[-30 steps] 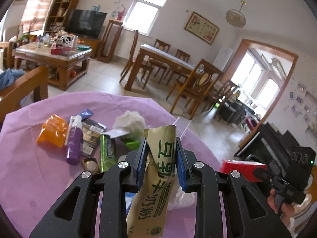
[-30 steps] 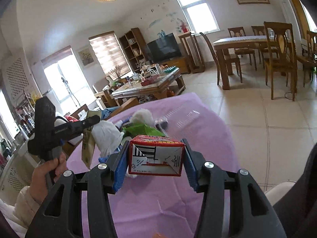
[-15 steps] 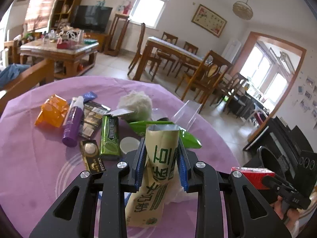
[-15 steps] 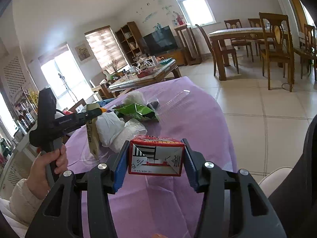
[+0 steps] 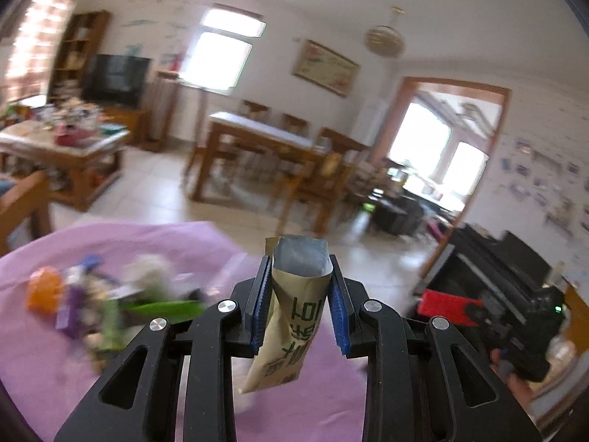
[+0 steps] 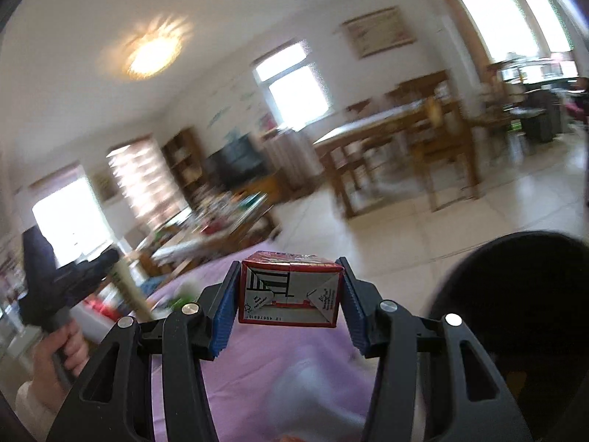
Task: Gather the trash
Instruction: 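Carry the carton and beige packet to the bin and release both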
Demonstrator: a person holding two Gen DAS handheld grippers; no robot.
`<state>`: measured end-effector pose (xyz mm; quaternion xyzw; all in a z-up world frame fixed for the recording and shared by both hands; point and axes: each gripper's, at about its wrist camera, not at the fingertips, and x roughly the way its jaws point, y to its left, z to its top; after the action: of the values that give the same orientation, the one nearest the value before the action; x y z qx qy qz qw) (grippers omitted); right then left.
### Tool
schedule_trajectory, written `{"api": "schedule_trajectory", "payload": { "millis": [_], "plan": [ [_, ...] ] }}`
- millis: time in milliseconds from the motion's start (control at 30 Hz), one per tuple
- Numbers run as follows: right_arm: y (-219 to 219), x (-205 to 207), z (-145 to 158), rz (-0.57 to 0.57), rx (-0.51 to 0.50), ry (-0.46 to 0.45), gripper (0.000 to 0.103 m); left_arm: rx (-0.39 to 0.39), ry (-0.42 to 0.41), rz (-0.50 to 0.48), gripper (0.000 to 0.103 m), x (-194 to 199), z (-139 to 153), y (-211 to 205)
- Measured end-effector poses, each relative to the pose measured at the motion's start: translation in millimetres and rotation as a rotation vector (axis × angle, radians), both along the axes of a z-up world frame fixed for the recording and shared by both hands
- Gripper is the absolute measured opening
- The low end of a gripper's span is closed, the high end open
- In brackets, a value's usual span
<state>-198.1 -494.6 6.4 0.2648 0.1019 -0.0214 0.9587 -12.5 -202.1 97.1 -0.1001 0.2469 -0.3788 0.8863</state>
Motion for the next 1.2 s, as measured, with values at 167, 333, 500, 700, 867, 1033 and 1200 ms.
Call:
{"api": "schedule_trajectory", "payload": {
  "millis": [167,333,500,700,867,1033,1200],
  "plan": [
    [-44.8,-31.7,-10.2,-0.195,0.008,0.029,0.050,-0.046,0.011,-0.240,0.029,-16.7,-0.3,-97.8],
    [-84.0,-57.1,-30.2,-0.330,0.040,0.080,0.050,-0.030,0.024,-0.463,0.029,-43.4,-23.1,-207.3],
    [-112.9,-72.4,-50.7,-0.407,0.061,0.125,0.050,0.014,0.071,-0.588,0.029,-63.9,-63.5,-287.7],
    [-137.1,-75.1,-73.8,-0.435,0.109,0.160,0.050,0.085,0.106,-0.645,0.029,-72.3,-102.3,-344.0],
    [-142.4,-77.1,-89.2,-0.427,0.136,0.180,0.050,0.140,0.113,-0.658,0.029,-76.3,-123.7,-368.4],
    [-146.1,-76.8,-97.1,-0.418,0.158,0.191,0.050,0.174,0.098,-0.659,0.029,-79.1,-128.1,-374.5],
    [-147.9,-77.8,-97.1,-0.416,0.163,0.196,0.051,0.218,0.061,-0.659,0.029,-87.1,-126.8,-371.8]
  ]
}}
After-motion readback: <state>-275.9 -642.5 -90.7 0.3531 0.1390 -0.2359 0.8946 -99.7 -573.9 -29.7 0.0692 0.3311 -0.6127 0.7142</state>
